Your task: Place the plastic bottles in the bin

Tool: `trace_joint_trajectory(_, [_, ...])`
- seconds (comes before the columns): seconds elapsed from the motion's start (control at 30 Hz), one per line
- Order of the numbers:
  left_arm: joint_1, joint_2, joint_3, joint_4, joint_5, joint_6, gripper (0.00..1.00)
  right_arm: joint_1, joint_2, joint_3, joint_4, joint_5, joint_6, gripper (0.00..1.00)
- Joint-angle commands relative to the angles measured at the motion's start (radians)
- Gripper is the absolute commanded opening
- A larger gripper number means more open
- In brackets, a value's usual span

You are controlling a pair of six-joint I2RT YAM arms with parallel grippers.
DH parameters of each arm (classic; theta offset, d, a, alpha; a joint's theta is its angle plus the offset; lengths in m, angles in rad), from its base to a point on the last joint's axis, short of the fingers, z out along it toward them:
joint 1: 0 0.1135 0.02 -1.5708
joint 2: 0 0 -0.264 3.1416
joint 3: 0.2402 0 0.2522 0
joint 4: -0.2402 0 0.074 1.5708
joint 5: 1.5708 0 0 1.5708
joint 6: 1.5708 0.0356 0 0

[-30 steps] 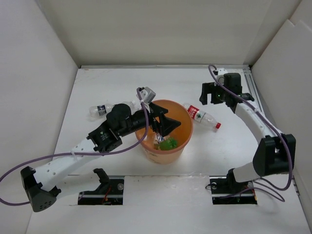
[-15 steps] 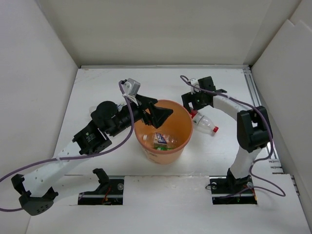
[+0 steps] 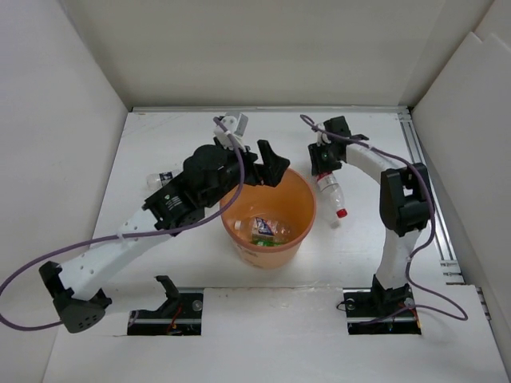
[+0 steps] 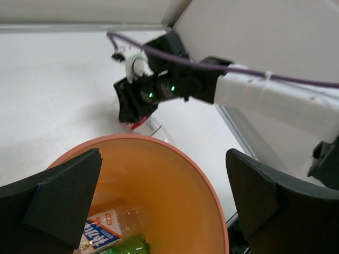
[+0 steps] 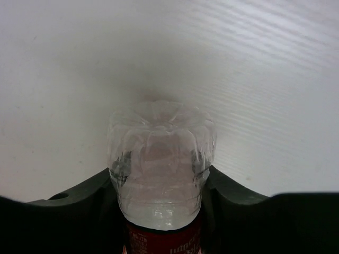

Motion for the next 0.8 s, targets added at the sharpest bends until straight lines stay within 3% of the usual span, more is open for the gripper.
trace_joint_trajectory(0.0, [0.006,0.075,0.079,0.034,0.044,0.028,1.00,-0.070,-0.030,0.140,-0.072,0.109,0.057,0.00])
trace_joint_trajectory(0.1, [0.026,0.167,0.165,0.063,0.078,0.084,1.00,-0.122,-0.084,0.277,-0.105,0.097,0.089,0.00])
trace_joint_trajectory(0.17, [0.061,0.217,0.238,0.076,0.139,0.112,1.00,-0.142,-0.112,0.370,-0.085,0.003,0.098,0.00])
trace_joint_trajectory(0.23, [0.076,0.301,0.296,0.086,0.175,0.136,1.00,-0.143,-0.162,0.393,-0.013,-0.138,0.117,0.00])
trace_joint_trajectory(0.33, [0.099,0.428,0.511,0.041,0.187,0.173,1.00,-0.162,-0.196,0.452,0.163,-0.440,0.228,0.00])
trace_joint_trajectory(0.37, [0.099,0.462,0.511,0.024,0.201,0.173,1.00,-0.162,-0.213,0.452,0.164,-0.441,0.229,0.00])
trace_joint_trajectory(0.5, [0.099,0.591,0.742,-0.041,0.210,0.210,1.00,-0.162,-0.260,0.452,0.424,-0.703,0.464,0.00])
trace_joint_trajectory(0.53, [0.108,0.612,0.773,-0.055,0.210,0.210,1.00,-0.162,-0.270,0.443,0.554,-0.728,0.514,0.00])
trace_joint_trajectory(0.63, [0.118,0.674,0.847,-0.084,0.224,0.210,1.00,-0.162,-0.311,0.392,0.837,-0.783,0.697,0.00])
trace_joint_trajectory(0.77, [0.128,0.685,0.828,-0.050,0.300,0.219,1.00,-0.162,-0.311,0.374,1.173,-0.838,0.963,0.00])
